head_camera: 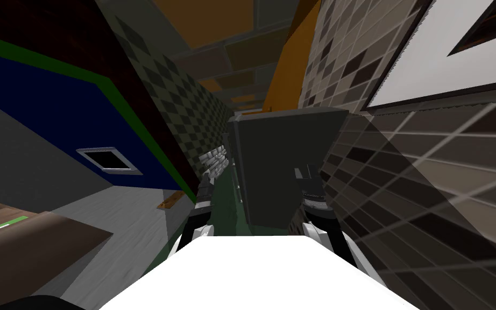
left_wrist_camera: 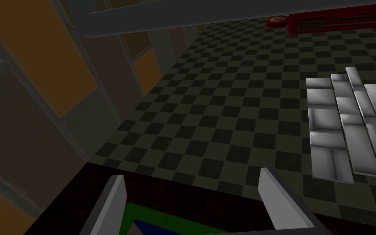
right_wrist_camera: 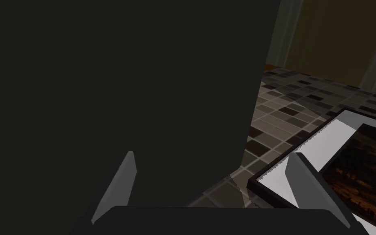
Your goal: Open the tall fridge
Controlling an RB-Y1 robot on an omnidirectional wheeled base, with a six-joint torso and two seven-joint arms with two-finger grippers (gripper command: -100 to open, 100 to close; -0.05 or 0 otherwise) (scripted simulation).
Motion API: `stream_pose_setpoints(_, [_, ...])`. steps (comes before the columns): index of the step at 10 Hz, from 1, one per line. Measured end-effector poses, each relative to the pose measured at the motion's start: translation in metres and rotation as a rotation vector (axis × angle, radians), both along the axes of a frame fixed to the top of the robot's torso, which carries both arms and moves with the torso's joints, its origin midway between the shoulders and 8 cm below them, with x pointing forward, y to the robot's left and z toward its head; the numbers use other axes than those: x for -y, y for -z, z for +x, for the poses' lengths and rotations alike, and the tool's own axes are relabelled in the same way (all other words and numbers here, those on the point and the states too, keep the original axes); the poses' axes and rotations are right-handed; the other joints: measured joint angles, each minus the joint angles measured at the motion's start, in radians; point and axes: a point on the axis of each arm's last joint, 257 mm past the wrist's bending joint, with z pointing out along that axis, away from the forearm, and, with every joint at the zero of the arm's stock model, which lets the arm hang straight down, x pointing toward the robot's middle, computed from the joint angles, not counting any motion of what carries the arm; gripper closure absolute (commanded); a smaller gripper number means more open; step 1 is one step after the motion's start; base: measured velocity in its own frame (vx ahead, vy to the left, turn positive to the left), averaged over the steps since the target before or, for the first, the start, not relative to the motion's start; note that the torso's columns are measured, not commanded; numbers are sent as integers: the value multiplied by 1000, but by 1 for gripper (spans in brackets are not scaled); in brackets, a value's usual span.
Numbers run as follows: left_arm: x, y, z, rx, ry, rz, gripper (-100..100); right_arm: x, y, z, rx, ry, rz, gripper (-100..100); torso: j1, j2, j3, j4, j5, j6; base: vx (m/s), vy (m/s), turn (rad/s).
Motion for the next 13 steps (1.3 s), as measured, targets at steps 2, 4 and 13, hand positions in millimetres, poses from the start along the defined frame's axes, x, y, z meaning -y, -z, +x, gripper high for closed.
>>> stream_pose_setpoints(2, [0,0,0,0,0,0,0,0,0,0,0,0,0,0,0,104,-209,105,0,0,0,0,0])
stream_pose_setpoints(4, [0,0,0,0,0,0,0,0,0,0,0,0,0,0,0,248,-497,249,0,0,0,0,0])
stream_pose_setpoints(13, [0,0,0,0,0,0,0,14,26,-3,-83,32,-67,-100,1,737,-1475,737,0,0,5,13,40])
